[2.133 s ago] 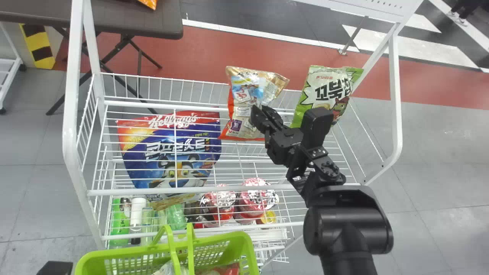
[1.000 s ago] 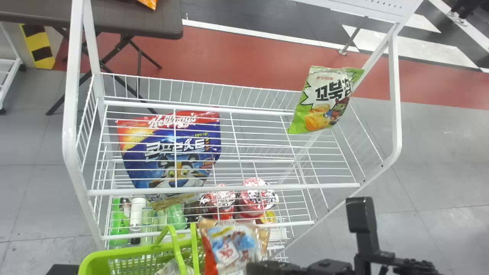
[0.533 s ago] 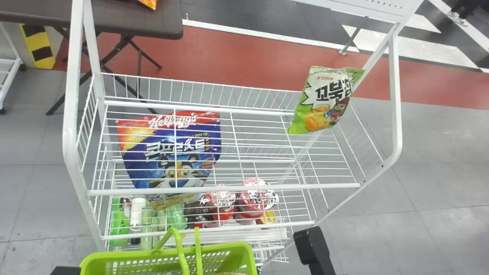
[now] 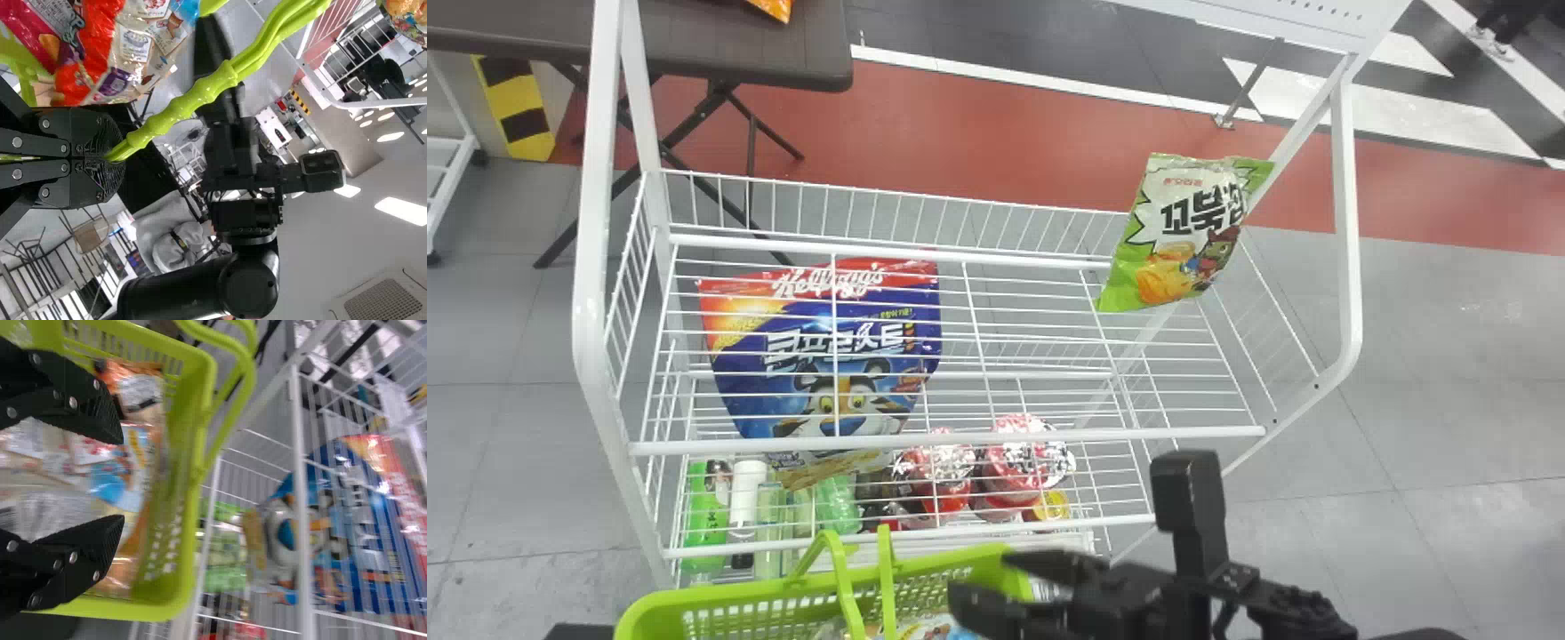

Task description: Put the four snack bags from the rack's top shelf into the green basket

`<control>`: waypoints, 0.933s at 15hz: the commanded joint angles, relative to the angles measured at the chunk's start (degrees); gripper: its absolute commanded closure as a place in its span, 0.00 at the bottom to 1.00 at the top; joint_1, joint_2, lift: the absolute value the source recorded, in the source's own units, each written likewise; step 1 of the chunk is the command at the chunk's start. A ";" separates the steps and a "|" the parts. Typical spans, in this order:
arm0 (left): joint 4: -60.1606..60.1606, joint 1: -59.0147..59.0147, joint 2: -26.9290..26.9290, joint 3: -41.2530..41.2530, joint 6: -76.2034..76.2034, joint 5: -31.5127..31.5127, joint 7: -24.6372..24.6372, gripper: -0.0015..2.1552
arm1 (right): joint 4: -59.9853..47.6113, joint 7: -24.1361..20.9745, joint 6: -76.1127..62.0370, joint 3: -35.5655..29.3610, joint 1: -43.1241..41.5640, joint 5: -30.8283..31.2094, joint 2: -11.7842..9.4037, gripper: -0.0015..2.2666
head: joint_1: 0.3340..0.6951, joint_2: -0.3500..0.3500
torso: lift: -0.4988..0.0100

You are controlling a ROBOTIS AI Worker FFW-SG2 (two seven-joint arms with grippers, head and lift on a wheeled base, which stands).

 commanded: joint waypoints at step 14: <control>1.18 -1.70 0.45 -0.01 1.41 -0.18 -0.61 0.72 | 63.53 -29.94 -73.41 -9.30 -39.77 11.19 0.81 0.04 | 1.00 0.00 | 0.98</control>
